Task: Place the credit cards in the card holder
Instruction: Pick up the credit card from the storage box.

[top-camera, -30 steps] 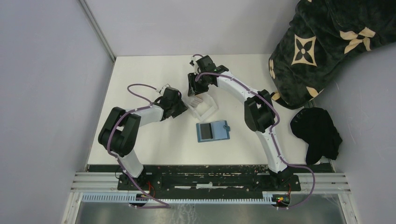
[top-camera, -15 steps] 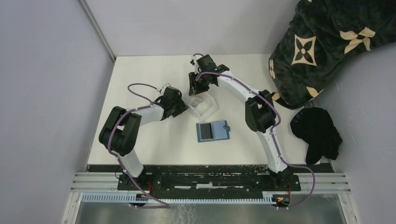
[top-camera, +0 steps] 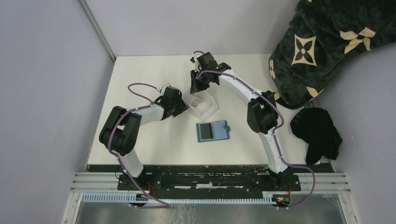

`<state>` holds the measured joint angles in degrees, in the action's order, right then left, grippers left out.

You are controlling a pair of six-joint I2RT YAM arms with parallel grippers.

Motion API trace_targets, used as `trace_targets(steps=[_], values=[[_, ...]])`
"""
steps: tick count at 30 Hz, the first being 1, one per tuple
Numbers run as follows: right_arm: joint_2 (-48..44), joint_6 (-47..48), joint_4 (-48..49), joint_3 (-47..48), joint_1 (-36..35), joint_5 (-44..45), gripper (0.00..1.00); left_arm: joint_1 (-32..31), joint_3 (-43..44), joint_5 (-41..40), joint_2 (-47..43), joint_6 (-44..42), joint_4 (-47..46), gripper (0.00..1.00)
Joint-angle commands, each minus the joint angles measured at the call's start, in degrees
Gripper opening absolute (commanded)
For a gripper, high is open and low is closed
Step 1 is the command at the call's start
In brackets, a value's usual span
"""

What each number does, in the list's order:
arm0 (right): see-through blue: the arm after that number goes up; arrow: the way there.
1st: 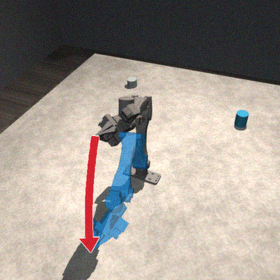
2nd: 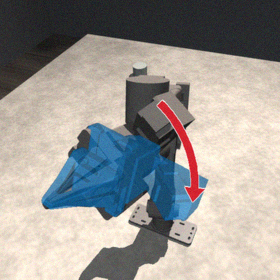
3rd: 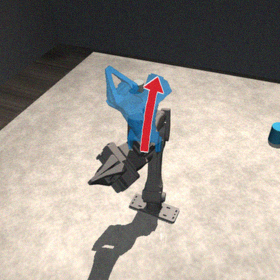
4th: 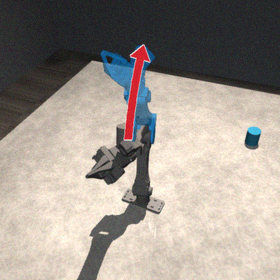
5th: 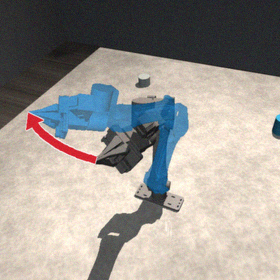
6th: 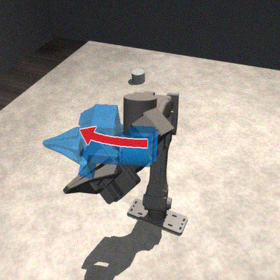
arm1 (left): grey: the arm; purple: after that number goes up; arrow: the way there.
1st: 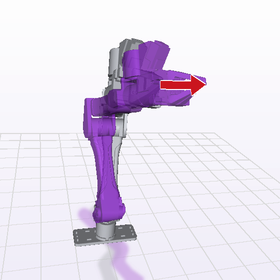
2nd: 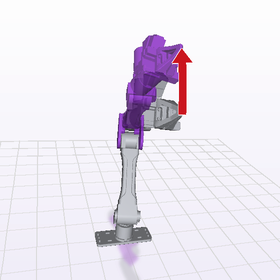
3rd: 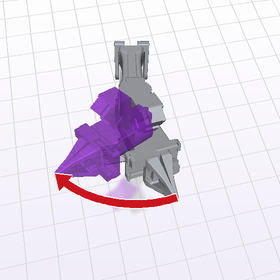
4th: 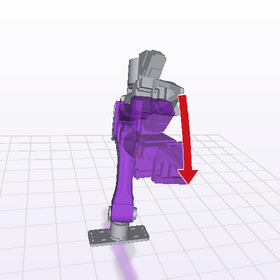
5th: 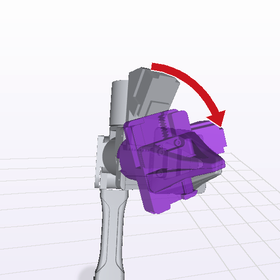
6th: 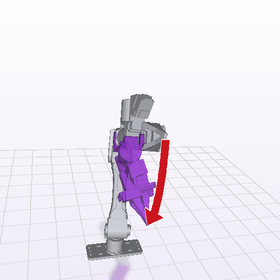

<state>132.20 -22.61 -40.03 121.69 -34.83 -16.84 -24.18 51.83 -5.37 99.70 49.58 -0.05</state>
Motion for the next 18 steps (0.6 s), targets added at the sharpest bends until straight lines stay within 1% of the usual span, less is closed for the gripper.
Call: trace_targets(steps=[1, 6, 10, 13, 18], values=[[-3.80, 0.40, -1.18, 0.86, -0.82, -0.28, 0.22, 0.02, 2.22, 0.88, 0.42, -1.87, -2.39, 0.53], [-5.10, 2.73, -3.18, 1.06, -1.49, 4.18, 0.13, 0.01, 2.23, 0.98, 0.12, -1.77, -2.50, 0.53], [-6.49, 4.94, -4.74, 1.71, -2.39, 11.03, 0.02, -0.03, 2.26, 0.81, -0.49, -1.90, -2.26, 0.53], [-8.25, 6.31, -4.98, 1.31, -2.66, 15.37, 0.01, 0.01, 2.33, 0.34, -1.70, -2.41, -1.73, 0.53], [-12.35, 7.76, -4.53, -0.64, -2.59, 19.41, 0.01, 0.08, 3.18, -1.36, -4.87, -4.88, 0.62, 0.55]])
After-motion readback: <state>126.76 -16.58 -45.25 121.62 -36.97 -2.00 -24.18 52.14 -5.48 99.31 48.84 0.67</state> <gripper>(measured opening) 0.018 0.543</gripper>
